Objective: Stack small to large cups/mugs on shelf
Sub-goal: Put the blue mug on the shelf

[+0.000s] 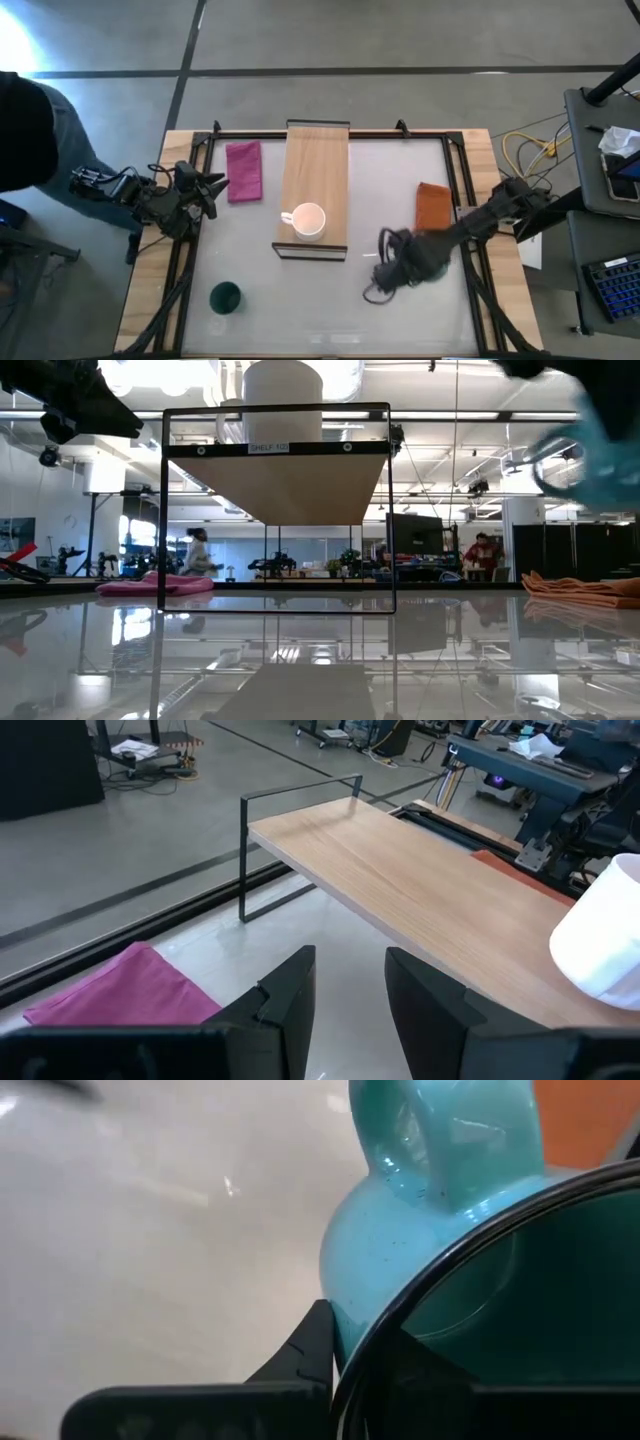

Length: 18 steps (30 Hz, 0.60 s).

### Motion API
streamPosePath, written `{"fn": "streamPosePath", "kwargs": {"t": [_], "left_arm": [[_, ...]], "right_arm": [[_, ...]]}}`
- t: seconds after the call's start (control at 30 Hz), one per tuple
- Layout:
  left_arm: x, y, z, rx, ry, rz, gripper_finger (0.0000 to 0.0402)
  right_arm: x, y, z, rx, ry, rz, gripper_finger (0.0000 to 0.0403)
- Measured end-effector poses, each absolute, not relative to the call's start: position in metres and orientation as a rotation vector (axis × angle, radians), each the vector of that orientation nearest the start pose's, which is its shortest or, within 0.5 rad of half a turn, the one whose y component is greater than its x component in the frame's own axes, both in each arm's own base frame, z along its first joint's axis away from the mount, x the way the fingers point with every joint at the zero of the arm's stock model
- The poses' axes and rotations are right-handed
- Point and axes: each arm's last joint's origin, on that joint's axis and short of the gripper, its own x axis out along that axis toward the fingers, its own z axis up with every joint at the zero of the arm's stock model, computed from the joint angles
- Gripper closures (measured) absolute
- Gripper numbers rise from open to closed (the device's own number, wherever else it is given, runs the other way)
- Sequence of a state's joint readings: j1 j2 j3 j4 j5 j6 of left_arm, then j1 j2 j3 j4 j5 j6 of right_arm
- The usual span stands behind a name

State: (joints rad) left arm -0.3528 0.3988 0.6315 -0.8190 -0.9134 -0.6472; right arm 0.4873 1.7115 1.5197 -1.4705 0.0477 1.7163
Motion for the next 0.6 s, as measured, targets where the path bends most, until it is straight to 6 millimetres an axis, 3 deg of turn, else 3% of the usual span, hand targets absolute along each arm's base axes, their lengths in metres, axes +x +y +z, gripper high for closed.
{"fn": "streamPosePath", "kwargs": {"t": [0.3,0.47,0.6], "left_arm": [[0.076,-0.004,0.274,-0.27,0.278,0.666,0.0292],[0.076,-0.004,0.274,-0.27,0.277,0.666,0.0292],[0.076,-0.004,0.274,-0.269,0.279,0.666,0.0292]], "right_arm": [[0.297,0.068,0.345,0.68,1.178,-0.903,0.0389],[0.312,0.021,0.37,0.551,1.114,-0.835,0.0389],[0.331,-0.006,0.391,0.402,1.04,-0.683,0.0389]]}}
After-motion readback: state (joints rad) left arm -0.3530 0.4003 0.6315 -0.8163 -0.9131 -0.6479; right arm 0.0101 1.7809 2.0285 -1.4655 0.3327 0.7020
